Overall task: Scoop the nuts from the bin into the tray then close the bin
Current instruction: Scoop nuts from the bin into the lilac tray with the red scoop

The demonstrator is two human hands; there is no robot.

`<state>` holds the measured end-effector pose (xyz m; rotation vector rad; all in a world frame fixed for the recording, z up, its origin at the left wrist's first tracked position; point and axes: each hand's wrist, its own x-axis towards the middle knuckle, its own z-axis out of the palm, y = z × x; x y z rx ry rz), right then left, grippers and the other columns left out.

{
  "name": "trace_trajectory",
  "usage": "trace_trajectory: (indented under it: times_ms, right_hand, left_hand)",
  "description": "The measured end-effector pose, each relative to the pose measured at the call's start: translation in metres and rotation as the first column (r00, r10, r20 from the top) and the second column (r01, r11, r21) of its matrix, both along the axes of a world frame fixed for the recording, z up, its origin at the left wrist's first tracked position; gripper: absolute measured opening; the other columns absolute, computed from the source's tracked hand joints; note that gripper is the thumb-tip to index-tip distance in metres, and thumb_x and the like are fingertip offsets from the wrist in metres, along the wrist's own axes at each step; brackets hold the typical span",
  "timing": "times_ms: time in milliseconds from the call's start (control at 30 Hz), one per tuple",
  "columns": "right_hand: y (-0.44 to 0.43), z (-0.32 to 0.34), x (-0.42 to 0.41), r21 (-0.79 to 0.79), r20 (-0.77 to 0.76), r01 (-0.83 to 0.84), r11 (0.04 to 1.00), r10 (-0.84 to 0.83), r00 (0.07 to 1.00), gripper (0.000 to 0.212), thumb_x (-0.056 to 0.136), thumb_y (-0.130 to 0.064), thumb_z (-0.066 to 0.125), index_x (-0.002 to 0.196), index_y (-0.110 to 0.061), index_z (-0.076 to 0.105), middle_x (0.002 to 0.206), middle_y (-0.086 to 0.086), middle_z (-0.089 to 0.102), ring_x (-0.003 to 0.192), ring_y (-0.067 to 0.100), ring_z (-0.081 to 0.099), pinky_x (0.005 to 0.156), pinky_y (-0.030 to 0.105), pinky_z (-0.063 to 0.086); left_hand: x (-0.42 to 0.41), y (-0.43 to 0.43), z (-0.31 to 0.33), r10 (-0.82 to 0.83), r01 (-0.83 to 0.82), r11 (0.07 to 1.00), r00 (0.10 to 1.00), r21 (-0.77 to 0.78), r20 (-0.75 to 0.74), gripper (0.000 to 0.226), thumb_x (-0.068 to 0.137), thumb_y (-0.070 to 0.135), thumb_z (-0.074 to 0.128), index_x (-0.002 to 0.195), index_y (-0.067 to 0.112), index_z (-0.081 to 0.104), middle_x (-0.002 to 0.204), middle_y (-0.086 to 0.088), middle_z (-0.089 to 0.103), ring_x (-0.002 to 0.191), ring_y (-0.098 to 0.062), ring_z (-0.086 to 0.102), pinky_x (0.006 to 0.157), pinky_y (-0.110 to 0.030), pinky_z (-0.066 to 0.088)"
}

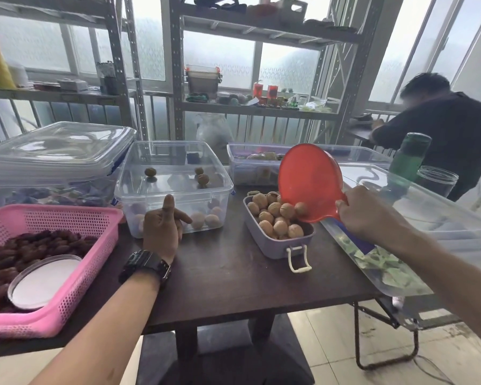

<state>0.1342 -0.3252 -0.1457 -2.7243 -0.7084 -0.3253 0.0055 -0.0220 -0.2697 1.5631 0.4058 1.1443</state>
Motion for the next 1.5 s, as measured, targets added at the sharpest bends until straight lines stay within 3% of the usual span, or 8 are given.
trace_trajectory:
  times_ms: [200,400,467,600,767,967,1333,1500]
  right_hand:
    - [-0.001,0.001,-0.006,-0.028,0.062,0.005,1.000,-0.003,0.998,0.030,0.094,-0.024,0.045,0.067,-0.012,0.050,0.067,0.009,0.055,0.066,0.031,0.058,0.062,0.033,0.043]
    - [-0.004,0.004,-0.010,-0.074,0.128,0.010,0.997,0.000,0.992,0.035,0.094,-0.023,0.044,0.059,-0.018,0.041,0.065,0.007,0.047,0.068,0.033,0.052,0.063,0.032,0.039]
    - [-0.006,0.004,-0.012,-0.090,0.145,0.010,0.996,0.003,0.989,0.035,0.094,-0.024,0.043,0.060,-0.018,0.040,0.066,0.005,0.046,0.070,0.033,0.053,0.063,0.033,0.039]
    - [-0.008,0.008,-0.018,-0.114,0.167,0.030,0.993,-0.011,0.986,0.028,0.094,-0.024,0.043,0.069,-0.014,0.046,0.070,0.007,0.048,0.070,0.031,0.049,0.063,0.034,0.039]
    - [-0.010,0.012,-0.023,-0.128,0.153,0.043,0.991,-0.023,0.988,0.029,0.094,-0.023,0.044,0.066,-0.016,0.044,0.074,0.009,0.050,0.080,0.036,0.059,0.064,0.035,0.038]
    - [-0.010,0.017,-0.027,-0.117,0.128,0.064,0.991,-0.049,0.991,0.025,0.095,-0.023,0.044,0.073,-0.013,0.046,0.065,0.004,0.042,0.070,0.032,0.048,0.063,0.035,0.038]
    - [-0.011,0.018,-0.024,-0.093,0.198,0.096,0.991,-0.076,0.977,0.027,0.095,-0.024,0.042,0.083,-0.007,0.058,0.085,0.021,0.060,0.078,0.037,0.056,0.065,0.034,0.037]
    - [-0.021,0.031,-0.031,-0.166,0.107,0.156,0.974,-0.139,0.984,0.016,0.086,-0.020,0.046,0.074,-0.011,0.053,0.068,0.005,0.051,0.068,0.030,0.054,0.059,0.032,0.039]
  left_hand:
    - [-0.001,-0.001,0.001,0.002,-0.002,1.000,1.000,-0.001,0.006,0.072,0.108,0.033,0.033,0.061,-0.010,0.067,0.030,-0.003,0.040,0.026,-0.006,0.033,0.036,-0.016,0.027]
    - [-0.001,-0.001,0.001,-0.016,0.016,0.999,1.000,-0.029,0.010,0.072,0.108,0.034,0.032,0.059,-0.007,0.066,0.029,0.000,0.039,0.026,-0.007,0.032,0.035,-0.015,0.024]
    - [-0.001,-0.002,0.002,-0.016,0.016,0.999,1.000,-0.030,0.012,0.072,0.108,0.033,0.032,0.059,-0.007,0.066,0.032,-0.007,0.039,0.026,-0.007,0.032,0.035,-0.015,0.024]
    - [-0.001,-0.001,0.001,-0.022,0.022,0.999,1.000,-0.025,0.019,0.073,0.108,0.033,0.031,0.060,-0.010,0.066,0.030,-0.003,0.039,0.026,-0.007,0.032,0.035,-0.015,0.024]
    - [-0.001,0.000,0.000,-0.022,0.022,0.999,1.000,-0.025,0.020,0.073,0.108,0.034,0.031,0.060,-0.008,0.066,0.031,-0.003,0.039,0.026,-0.007,0.032,0.035,-0.015,0.025]
    - [-0.001,0.001,-0.001,-0.025,0.025,1.000,0.999,-0.002,0.028,0.074,0.107,0.036,0.030,0.060,-0.008,0.067,0.032,-0.006,0.040,0.026,-0.006,0.033,0.035,-0.014,0.026]
    - [0.000,0.002,-0.002,-0.015,0.015,1.000,1.000,0.006,0.021,0.074,0.107,0.038,0.030,0.058,-0.005,0.067,0.031,-0.003,0.041,0.026,-0.006,0.034,0.035,-0.014,0.026]
    - [0.002,0.002,-0.002,-0.018,0.018,1.000,1.000,-0.003,0.023,0.074,0.108,0.035,0.030,0.058,-0.006,0.066,0.027,0.003,0.039,0.025,-0.006,0.034,0.036,-0.014,0.027]
